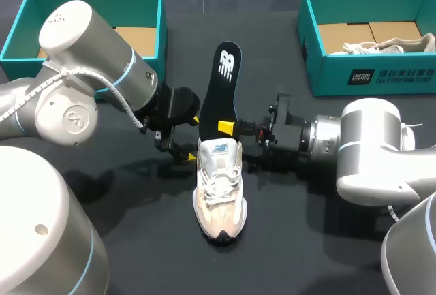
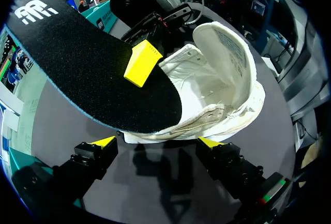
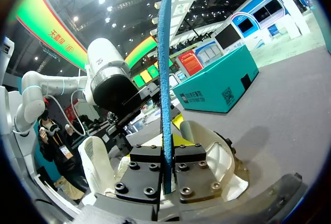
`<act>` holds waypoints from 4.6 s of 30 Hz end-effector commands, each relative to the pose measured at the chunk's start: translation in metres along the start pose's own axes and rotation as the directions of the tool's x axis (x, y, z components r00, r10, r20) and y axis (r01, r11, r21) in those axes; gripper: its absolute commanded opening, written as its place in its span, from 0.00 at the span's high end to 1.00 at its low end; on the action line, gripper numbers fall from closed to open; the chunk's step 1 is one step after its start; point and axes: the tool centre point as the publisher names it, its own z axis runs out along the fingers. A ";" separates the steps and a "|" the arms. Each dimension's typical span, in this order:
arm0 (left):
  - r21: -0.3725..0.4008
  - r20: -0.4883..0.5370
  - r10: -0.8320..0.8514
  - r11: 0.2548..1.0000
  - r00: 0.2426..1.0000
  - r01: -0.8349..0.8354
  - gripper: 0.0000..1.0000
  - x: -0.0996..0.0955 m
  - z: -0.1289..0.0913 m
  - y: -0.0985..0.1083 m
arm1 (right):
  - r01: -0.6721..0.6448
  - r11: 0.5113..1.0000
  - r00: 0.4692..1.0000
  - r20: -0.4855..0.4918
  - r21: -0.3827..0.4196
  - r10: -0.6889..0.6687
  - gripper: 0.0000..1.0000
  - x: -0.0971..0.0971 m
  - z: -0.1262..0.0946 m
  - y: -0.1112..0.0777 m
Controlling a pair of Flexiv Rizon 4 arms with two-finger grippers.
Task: Take the shoe out of the shoebox, open the shoe tongue, remove and reinsert the insole, then place the shoe into the shoebox
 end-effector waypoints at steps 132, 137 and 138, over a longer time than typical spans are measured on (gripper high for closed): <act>-0.002 0.002 0.000 1.000 1.000 0.000 0.00 0.001 0.000 0.000 | -0.121 0.969 0.992 -0.016 0.215 0.127 1.00 0.008 0.009 -0.030; -0.002 0.002 0.000 1.000 1.000 0.000 0.00 0.001 0.000 0.000 | -0.087 0.973 0.995 -0.037 0.215 0.097 0.74 0.010 0.013 -0.022; -0.002 0.002 0.000 1.000 1.000 0.000 0.00 0.001 0.000 0.000 | -0.080 0.973 0.995 -0.040 0.217 0.091 0.74 0.010 0.014 -0.020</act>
